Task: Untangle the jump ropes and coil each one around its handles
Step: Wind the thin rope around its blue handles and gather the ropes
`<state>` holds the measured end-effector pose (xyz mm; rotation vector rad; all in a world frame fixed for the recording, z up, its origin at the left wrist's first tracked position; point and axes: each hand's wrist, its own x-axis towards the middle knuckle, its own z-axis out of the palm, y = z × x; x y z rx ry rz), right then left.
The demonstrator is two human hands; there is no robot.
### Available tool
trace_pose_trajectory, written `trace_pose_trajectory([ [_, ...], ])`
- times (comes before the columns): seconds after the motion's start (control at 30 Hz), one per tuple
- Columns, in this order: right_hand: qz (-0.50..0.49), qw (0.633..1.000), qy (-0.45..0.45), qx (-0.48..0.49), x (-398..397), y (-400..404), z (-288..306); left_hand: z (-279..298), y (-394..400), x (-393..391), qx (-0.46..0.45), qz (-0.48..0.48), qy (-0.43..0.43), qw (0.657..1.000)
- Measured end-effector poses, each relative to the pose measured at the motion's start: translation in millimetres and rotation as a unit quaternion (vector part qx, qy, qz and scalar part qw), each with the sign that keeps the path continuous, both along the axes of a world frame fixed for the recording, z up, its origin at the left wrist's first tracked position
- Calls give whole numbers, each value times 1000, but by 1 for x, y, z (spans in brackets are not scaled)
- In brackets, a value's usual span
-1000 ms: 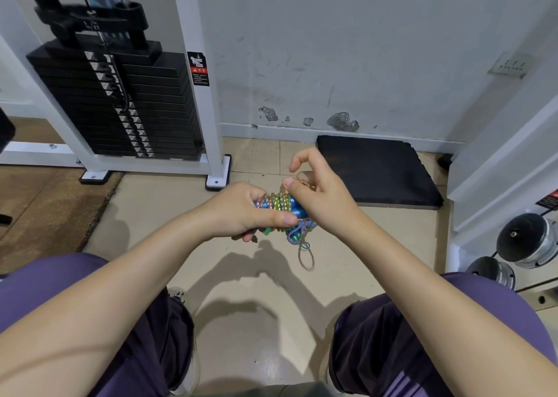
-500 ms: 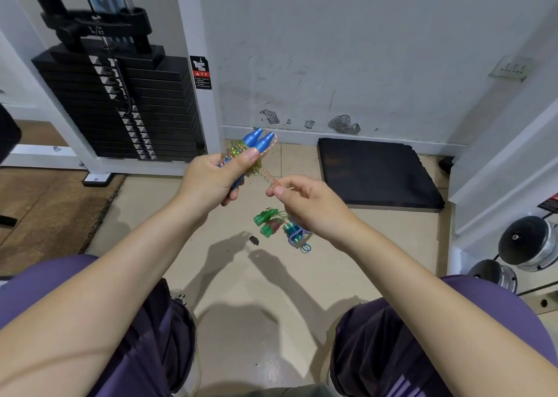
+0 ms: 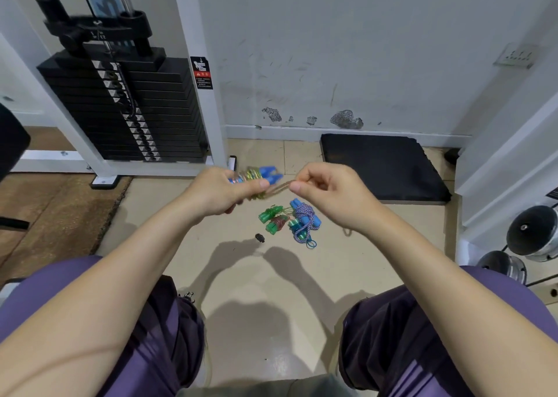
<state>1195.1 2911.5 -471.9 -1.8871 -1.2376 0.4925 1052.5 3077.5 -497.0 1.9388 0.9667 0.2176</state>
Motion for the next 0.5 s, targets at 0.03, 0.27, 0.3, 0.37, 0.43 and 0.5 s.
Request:
trace_pose_trajectory([
  [0.03, 2, 1000, 1, 14, 2, -1, 1, 1, -3, -1, -31, -55, 24, 998],
  [0.27, 56, 998, 3, 29, -11, 4, -15, 7, -27, -1, -109, -269, 68, 955],
  [0.3, 46, 998, 14, 34, -13, 5, -16, 9, -28, -1, -113, -264, 47, 957],
  [0.37, 29, 998, 24, 44, -15, 6, -18, 7, -29, -2, -125, -268, 16, 955],
  [0.43, 25, 998, 29, 47, -17, 7, -19, 3, -31, -1, -146, -274, -6, 951],
  [0.5, 27, 998, 38, 50, -19, 8, -19, 3, -32, 0, -179, -269, -21, 946],
])
